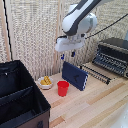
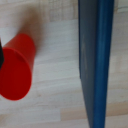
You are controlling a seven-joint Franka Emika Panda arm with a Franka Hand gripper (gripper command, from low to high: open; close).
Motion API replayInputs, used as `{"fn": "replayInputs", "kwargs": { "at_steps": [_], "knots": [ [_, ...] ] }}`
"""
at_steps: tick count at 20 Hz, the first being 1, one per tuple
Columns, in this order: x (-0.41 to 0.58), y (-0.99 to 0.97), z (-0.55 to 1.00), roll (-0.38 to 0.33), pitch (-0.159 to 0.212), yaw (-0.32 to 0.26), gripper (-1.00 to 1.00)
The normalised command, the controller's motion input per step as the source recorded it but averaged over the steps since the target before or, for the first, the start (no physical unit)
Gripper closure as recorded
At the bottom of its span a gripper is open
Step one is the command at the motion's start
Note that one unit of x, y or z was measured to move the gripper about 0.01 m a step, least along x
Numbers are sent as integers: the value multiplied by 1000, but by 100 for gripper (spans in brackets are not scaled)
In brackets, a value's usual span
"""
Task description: Please shift your gripper toward the book. Carefully hold the book with your gripper. Gently transport the book using your gripper to the caddy's front section. Safely let the book go into the caddy's front area.
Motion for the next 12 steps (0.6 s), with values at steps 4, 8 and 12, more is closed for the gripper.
{"fn": "replayInputs", "kwargs": {
  "at_steps": [4,8,12],
  "knots": [
    [142,-346,-233,35,44,13,-100],
    [189,-254,-263,18,83,5,-100],
    [191,-261,-292,22,65,0,-100]
  ]
}}
